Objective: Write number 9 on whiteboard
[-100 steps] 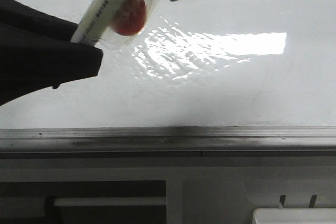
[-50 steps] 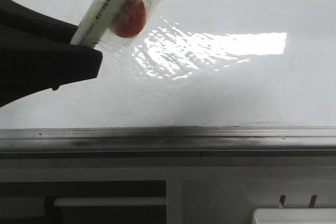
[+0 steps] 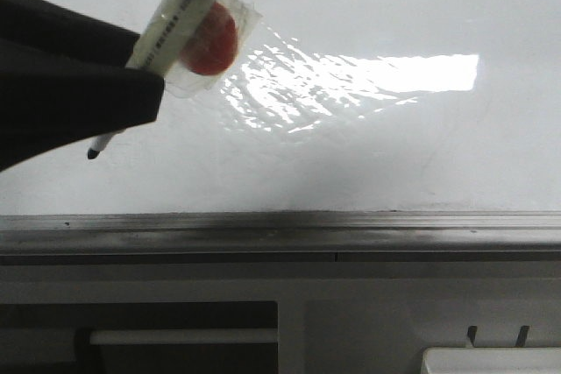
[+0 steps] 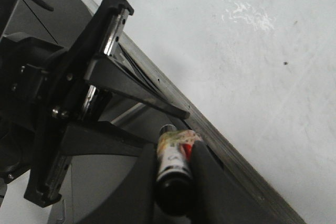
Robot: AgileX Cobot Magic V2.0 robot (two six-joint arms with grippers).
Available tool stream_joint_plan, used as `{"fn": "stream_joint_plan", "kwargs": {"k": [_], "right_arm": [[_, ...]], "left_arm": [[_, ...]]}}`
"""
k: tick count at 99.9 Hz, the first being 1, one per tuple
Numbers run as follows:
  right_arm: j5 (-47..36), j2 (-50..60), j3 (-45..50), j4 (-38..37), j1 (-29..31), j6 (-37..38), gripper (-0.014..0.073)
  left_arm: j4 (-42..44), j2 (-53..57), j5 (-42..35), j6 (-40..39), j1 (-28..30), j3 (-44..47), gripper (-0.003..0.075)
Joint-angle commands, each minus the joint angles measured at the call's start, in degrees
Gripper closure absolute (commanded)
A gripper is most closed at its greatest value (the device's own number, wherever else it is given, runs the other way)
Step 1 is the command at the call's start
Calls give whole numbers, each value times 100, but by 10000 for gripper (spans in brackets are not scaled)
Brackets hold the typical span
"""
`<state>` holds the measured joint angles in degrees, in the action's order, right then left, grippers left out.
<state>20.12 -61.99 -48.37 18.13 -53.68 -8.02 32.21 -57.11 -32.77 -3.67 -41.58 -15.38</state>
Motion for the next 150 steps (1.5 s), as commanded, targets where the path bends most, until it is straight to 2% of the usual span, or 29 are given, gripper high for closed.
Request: {"fn": "stream_joint_plan", "kwargs": {"k": [1, 11, 23, 42, 52, 64, 85, 112, 119, 130, 150], "right_arm": [[-238, 67, -175, -90, 24, -65, 665], [-441, 74, -175, -140, 37, -65, 649], [-472, 88, -255, -140, 298, 25, 649], [-418, 88, -649, -140, 810, 164, 649], [-380, 62, -934, -155, 1107, 184, 649], [159, -130, -1395, -155, 1625, 344, 649], [682, -550, -2026, -155, 2141, 421, 649], [453, -1315, -2412, -169, 2012, 411, 649], [706, -1452, -2455, -169, 1892, 385, 649], [1167, -1415, -2298, -169, 1832, 432, 649], [1289, -943, -2190, -291, 2173, 441, 649]], "left_arm": [[-441, 392, -384, -36, -26, -161, 456], [-676, 936, 148, -36, -26, -161, 456], [-1476, 1661, 905, -36, -26, -176, 456], [-1546, 2402, 1529, -36, -17, -265, 457], [-1612, 2456, 1531, -36, -17, -277, 457], [-2126, 2390, 1531, -36, -17, -277, 457], [-2140, 2376, 1481, -36, -17, -277, 457], [-2140, 2376, 1413, -36, -17, -277, 457], [-2201, 2376, 1413, -36, -17, -277, 457], [-2191, 2376, 1413, -36, -17, -277, 457], [-2241, 2376, 1129, -36, -17, -277, 457]]}}
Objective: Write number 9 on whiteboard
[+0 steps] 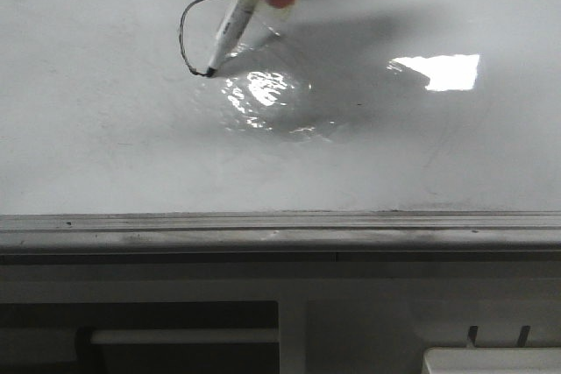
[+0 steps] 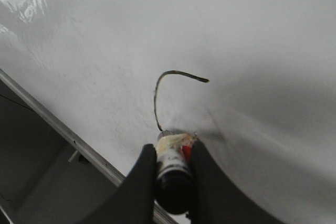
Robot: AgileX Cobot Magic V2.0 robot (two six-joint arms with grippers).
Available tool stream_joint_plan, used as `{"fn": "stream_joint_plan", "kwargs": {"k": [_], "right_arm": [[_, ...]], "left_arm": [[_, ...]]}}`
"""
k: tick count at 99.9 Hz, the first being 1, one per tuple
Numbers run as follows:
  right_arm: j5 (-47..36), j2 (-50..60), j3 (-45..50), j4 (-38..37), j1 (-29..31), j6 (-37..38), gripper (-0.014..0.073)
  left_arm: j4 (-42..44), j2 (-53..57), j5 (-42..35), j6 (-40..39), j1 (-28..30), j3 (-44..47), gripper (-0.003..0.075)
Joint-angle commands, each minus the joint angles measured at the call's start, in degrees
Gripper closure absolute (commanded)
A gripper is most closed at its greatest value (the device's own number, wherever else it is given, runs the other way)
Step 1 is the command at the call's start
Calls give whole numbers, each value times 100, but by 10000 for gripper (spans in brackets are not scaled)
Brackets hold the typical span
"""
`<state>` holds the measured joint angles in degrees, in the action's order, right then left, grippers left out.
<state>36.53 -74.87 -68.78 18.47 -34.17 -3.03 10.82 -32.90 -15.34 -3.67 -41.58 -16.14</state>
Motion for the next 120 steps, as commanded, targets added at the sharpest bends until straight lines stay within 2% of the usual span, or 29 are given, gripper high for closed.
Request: {"fn": "stream_joint_plan", "kwargs": {"k": [1, 11, 28, 40, 49, 65, 76, 92, 104, 120], "right_arm": [[-387, 358, -161, -326, 247, -59, 649], [-649, 419, -281, -338, 370, -59, 649], [-637, 292, -420, -348, 399, -59, 649], [-270, 172, -348, -348, 399, -17, 649], [57, 176, 35, -296, 373, 162, 649], [-79, 210, 847, -144, 46, 162, 649], [-220, 336, 767, -121, -162, 162, 649], [-301, 631, 531, -93, -543, 162, 649], [-302, 680, 469, 145, -791, 162, 649], [-481, 680, 481, 220, -1080, 162, 649]], "left_arm": [[-101, -46, -615, -36, -17, -201, 457], [-101, -46, -657, -24, -17, -201, 457], [-101, -46, -614, -24, -17, -201, 457], [-101, -46, -587, -24, -17, -201, 457], [-101, -46, -575, -24, -17, -201, 457], [-101, -46, -372, -24, -17, -201, 457], [-72, -46, -153, -24, -17, -201, 456], [414, -283, 113, -34, -36, -188, 456], [438, -742, -97, -34, -87, -189, 456], [778, -1454, -627, -34, -532, -189, 456]]}}
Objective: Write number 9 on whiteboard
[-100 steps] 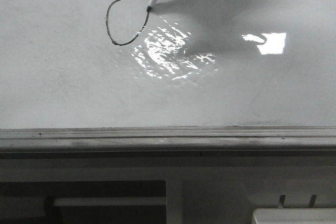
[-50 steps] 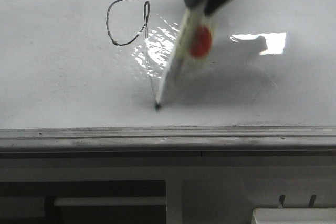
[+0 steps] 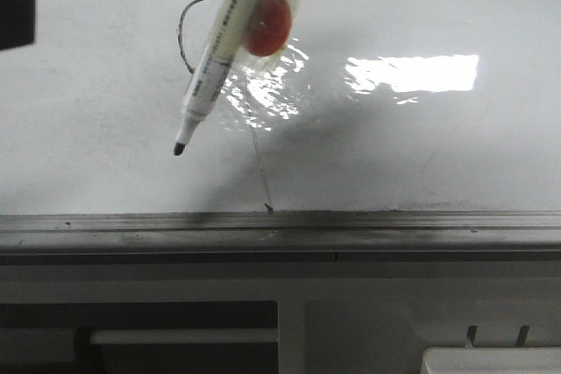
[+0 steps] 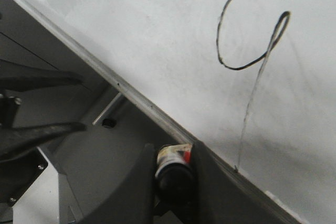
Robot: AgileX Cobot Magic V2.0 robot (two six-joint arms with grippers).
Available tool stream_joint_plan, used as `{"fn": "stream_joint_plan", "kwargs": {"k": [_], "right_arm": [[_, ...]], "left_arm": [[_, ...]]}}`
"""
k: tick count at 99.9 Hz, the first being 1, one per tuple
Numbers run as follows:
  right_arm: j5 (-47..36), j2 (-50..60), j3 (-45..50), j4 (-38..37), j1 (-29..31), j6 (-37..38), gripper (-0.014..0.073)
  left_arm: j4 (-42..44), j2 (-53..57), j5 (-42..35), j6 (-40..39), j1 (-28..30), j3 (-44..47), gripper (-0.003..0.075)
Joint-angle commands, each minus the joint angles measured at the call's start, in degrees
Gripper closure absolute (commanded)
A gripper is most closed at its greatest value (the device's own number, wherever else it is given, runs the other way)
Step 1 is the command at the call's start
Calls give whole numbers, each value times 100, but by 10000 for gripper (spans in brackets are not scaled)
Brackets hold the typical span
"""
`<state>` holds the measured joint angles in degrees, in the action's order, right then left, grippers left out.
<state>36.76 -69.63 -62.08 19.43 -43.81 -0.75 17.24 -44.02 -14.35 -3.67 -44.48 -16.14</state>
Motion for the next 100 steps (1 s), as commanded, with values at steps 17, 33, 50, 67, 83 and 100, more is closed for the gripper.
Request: {"fn": "stream_joint_plan", "kwargs": {"k": [17, 33, 50, 67, 83, 100], "right_arm": [[-602, 145, -189, 308, -311, -66, 649], [-616, 145, -189, 320, -479, -66, 649], [-616, 126, -189, 309, -489, -66, 649], [-602, 113, -189, 78, -489, -66, 649], [-553, 100, -189, 8, -489, -66, 649], [-565, 88, -189, -2, -489, -66, 649]], "left_arm": [[33, -943, -1296, -34, -409, -189, 456], [-20, -1241, -1668, -34, -409, -199, 456], [-89, -1346, -1690, -43, -409, -199, 461], [-296, -1346, -1779, -43, -409, -199, 493], [-296, -1336, -1769, -68, -409, -199, 546], [-296, -1336, -1769, -80, -409, -199, 665]]}}
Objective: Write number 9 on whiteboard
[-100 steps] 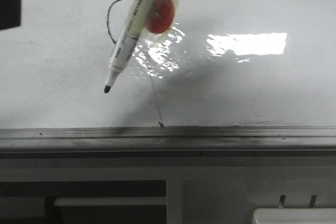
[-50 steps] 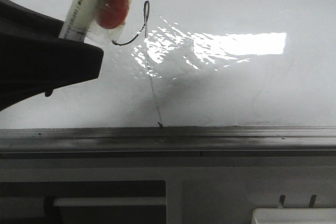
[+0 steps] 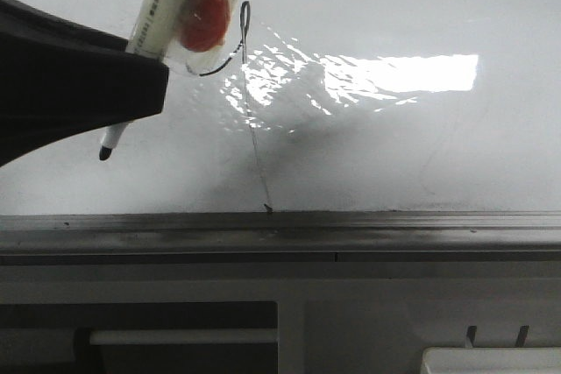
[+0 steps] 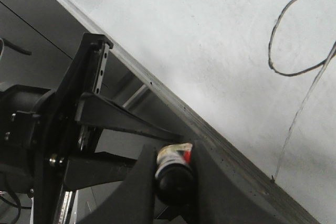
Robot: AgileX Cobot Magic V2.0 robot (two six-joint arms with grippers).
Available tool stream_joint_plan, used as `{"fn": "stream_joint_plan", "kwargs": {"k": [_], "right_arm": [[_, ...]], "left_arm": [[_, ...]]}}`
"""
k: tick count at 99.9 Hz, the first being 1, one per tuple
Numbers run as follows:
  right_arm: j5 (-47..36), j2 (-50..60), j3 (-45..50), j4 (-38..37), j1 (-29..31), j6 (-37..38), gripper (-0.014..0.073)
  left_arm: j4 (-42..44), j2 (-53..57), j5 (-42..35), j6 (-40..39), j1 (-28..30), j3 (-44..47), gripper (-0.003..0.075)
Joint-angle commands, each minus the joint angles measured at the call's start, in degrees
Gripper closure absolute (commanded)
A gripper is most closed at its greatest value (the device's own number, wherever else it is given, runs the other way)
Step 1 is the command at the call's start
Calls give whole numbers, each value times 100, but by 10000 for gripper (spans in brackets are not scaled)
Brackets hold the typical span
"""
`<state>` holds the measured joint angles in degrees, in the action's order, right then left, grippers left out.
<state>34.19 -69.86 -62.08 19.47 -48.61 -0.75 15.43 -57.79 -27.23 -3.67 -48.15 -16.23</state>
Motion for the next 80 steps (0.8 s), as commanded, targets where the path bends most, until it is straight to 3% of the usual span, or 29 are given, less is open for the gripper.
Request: {"fn": "stream_joint_plan", "kwargs": {"k": [1, 7, 13, 25, 35, 63, 80], "right_arm": [[-321, 110, -189, -7, -9, -66, 649], [-321, 110, -189, -7, -9, -66, 630], [-294, 110, -189, -7, -9, -66, 568], [-346, 110, -189, -7, -9, -66, 316], [-467, 110, -189, -7, -9, -66, 147], [-504, 110, -189, -7, -9, -66, 130], [-442, 110, -189, 29, -9, -66, 130]], "left_arm": [[-115, 41, -481, -80, -42, -189, 673], [-115, 41, -481, -80, -42, -189, 742], [-115, 41, -481, -80, -42, -189, 740], [-231, 41, -468, -80, -42, -189, 740], [-1244, 41, -335, -69, -30, -189, 741], [-3993, -342, -322, -25, 339, -177, 741], [-4422, -776, -322, -25, 338, -189, 741]]}}
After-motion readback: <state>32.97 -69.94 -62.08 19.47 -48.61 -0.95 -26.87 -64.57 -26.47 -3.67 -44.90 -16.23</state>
